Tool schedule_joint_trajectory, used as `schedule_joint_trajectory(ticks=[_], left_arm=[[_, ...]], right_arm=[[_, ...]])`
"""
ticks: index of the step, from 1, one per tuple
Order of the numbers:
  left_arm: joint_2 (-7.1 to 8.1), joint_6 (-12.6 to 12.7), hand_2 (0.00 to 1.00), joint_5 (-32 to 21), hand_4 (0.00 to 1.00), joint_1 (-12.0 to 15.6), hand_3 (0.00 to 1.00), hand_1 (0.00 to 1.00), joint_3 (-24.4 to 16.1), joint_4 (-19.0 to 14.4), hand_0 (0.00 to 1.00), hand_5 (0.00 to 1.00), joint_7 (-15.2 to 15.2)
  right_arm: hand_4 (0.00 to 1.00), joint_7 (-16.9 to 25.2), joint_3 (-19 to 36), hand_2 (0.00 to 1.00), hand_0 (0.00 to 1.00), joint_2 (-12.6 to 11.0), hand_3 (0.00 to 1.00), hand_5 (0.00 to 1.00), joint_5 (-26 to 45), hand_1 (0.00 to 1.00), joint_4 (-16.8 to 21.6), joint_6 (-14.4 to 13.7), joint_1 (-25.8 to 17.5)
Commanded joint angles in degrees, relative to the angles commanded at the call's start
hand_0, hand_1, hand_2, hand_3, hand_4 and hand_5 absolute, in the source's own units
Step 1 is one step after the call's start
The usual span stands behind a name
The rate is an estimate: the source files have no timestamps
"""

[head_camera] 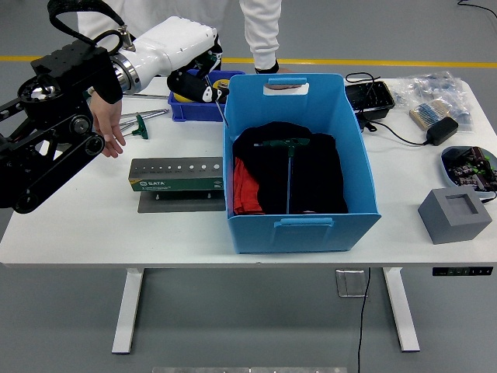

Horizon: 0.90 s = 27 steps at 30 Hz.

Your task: Lift tool from toolbox,place it in box,lift tool from toolbox,place it in box

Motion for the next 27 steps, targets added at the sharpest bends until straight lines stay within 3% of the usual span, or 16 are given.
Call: schedule_joint_trajectory(ticks=[5,10,11,16,17,22,23,27], left_arm=[[-4.16,1.5,0.013,-1.9,0.748,-0.3,0.068,0.002,1.9,0.8,0.152,0.295,-0.9],[-8.43,5.0,0.013,-4.0,0.748,-0.5,0.068,0.002,6.7,5.5,0.152,0.295,-3.6],[-9.29,5.0,0.129,-4.7,0.748,-0.6,0.222,0.109,7.8,6.9,0.215,0.258,-3.9],[-12.44,5.6,0.129,-5.2,0.748,-1.4,0.222,0.109,12.0,13.2,0.215,0.258,-5.4],[-13.2,6.5,0.346,-5.4,0.748,-1.6,0.479,0.268,12.7,14.6,0.347,0.245,-5.9],[-16.88,10.1,0.346,-5.2,0.748,-2.3,0.479,0.268,13.9,22.0,0.347,0.245,-7.7],[-17.29,10.5,0.515,-5.2,0.753,-2.3,0.563,0.463,13.9,23.0,0.456,0.255,-7.9],[-19.17,11.5,0.515,-5.1,0.753,-2.4,0.563,0.463,14.1,26.1,0.456,0.255,-7.4]], right_arm=[[0.811,-0.2,0.3,0.763,0.725,0.1,0.601,0.733,-0.6,0.709,0.1,0.0,0.0],[0.811,-0.5,0.9,0.763,0.725,-0.1,0.601,0.733,-1.9,0.709,0.2,0.2,0.3],[0.811,-0.6,1.0,0.763,0.726,-0.1,0.602,0.733,-2.1,0.706,0.3,0.2,0.4],[0.811,-0.7,1.2,0.763,0.726,-0.3,0.602,0.733,-2.6,0.706,0.3,0.2,0.7],[0.811,-0.7,1.2,0.761,0.726,-0.3,0.601,0.731,-2.5,0.707,0.3,0.2,0.8],[0.811,-0.7,1.1,0.761,0.726,-0.5,0.601,0.731,-2.6,0.707,0.4,0.2,0.9],[0.812,-0.7,1.1,0.762,0.726,-0.5,0.601,0.732,-2.7,0.707,0.4,0.2,0.9],[0.812,-0.8,1.4,0.762,0.726,-0.6,0.601,0.732,-3.3,0.707,0.5,0.2,0.9]])
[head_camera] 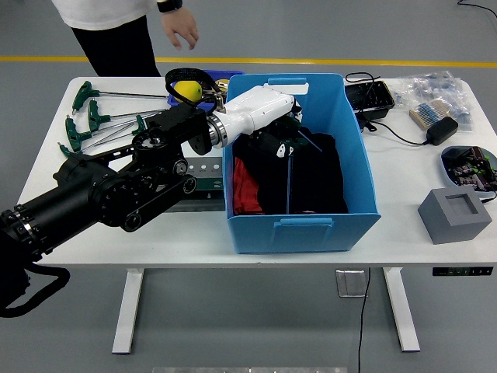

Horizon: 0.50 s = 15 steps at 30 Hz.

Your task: Lift tool from toolbox,place it in box,lift tool from toolbox,place it in box

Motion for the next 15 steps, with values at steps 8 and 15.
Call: schedule_joint_trajectory(ticks=[8,15], left_arm=[[-0.85,2.0,0.855,1.0,0.857,0.9,0.832,0.746,0.9,3.4,0.749,0.401,1.3],[0.91,3.0,0.959,1.5,0.868,2.4,0.916,0.836,-0.5,1.8,0.809,0.432,1.7]], right_arm=[[0.812,0.0,0.1,0.762,0.727,0.0,0.601,0.732,-0.3,0.706,0.0,-0.1,-0.1],[0.813,0.1,0.1,0.762,0.726,0.0,0.6,0.733,-0.1,0.706,0.0,-0.1,-0.2]])
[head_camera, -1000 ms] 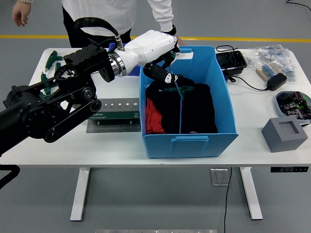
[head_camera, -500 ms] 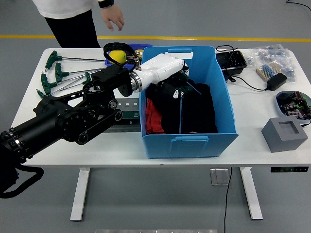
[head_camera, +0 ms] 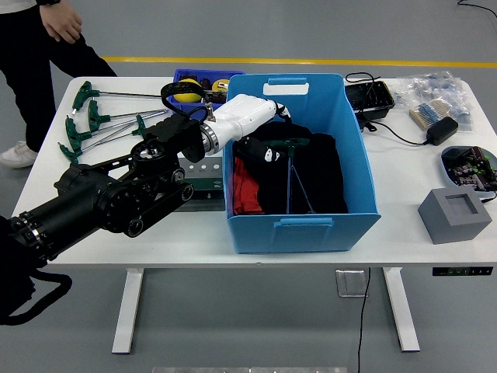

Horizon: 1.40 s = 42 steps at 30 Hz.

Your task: Lift tool from toolbox,place it in box,lift tool from toolbox,place it in box

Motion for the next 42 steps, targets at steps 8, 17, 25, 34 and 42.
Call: schedule_joint_trajectory(ticks=[8,17,25,34,42], left_arm=[[4.3,6.3,0.889,-8.1,0.87,5.9,0.774,0.764,-9.7,-7.8,0.716,0.442,-7.3],[7.23,9.0,0.68,-21.9,0.726,16.7,0.563,0.608,-25.6,-17.1,0.578,0.303,-14.3],[5.98,6.7,0.682,-37.7,0.742,33.1,0.569,0.615,-39.4,-24.8,0.576,0.311,-14.9],[-1.55,3.3,0.723,-36.4,0.763,44.2,0.593,0.62,-48.2,-29.0,0.581,0.488,-14.5],[-1.25,1.5,0.737,-38.1,0.775,45.4,0.637,0.652,-48.9,-32.8,0.61,0.587,-13.4]], right_arm=[[0.812,0.7,-1.1,0.761,0.726,-0.1,0.601,0.733,1.9,0.706,-0.1,0.0,0.1],[0.812,2.0,-2.8,0.76,0.719,-0.4,0.599,0.731,4.2,0.702,-0.2,-0.4,0.5],[0.811,2.8,-3.2,0.76,0.711,-0.1,0.598,0.729,5.9,0.7,-0.4,-0.8,0.4],[0.811,2.7,-2.4,0.756,0.71,0.1,0.598,0.733,4.4,0.696,-0.4,-1.0,0.5],[0.807,3.0,-2.4,0.753,0.704,0.0,0.595,0.731,4.3,0.689,-0.4,-1.2,0.7]])
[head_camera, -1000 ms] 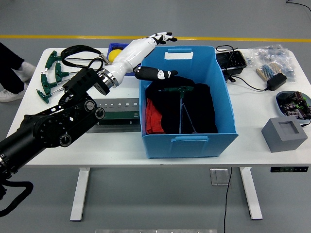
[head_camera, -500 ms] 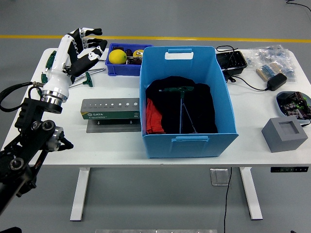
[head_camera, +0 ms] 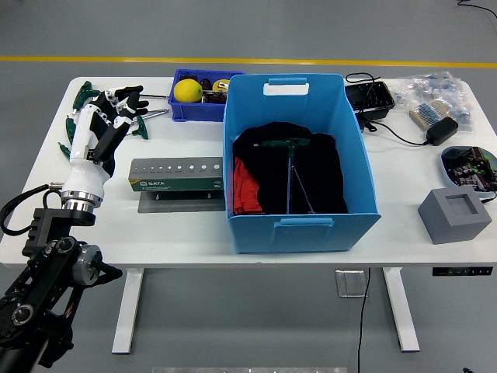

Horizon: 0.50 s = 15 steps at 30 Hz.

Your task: Lift tool from toolbox,place it in box,lift tool from toolbox,place it in box

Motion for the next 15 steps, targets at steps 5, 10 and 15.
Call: schedule_joint_trajectory(ticks=[5,10,15], left_arm=[[0.69,0.2,0.759,-6.0,0.78,0.7,0.651,0.686,-0.4,0.0,0.648,0.605,-0.5],[0.41,-1.4,0.759,-9.0,0.78,2.4,0.651,0.686,-1.0,0.3,0.648,0.605,1.2],[0.37,-3.9,0.828,-7.0,0.813,3.3,0.716,0.781,-2.2,0.2,0.748,0.66,5.1]], right_arm=[[0.801,0.2,-0.3,0.752,0.702,-0.1,0.593,0.726,0.4,0.688,0.0,0.0,0.1],[0.801,0.1,0.1,0.752,0.702,0.0,0.593,0.726,-0.2,0.688,0.0,0.0,0.0],[0.798,-0.4,1.0,0.751,0.701,0.1,0.591,0.722,-1.5,0.686,0.0,-0.1,-0.4]])
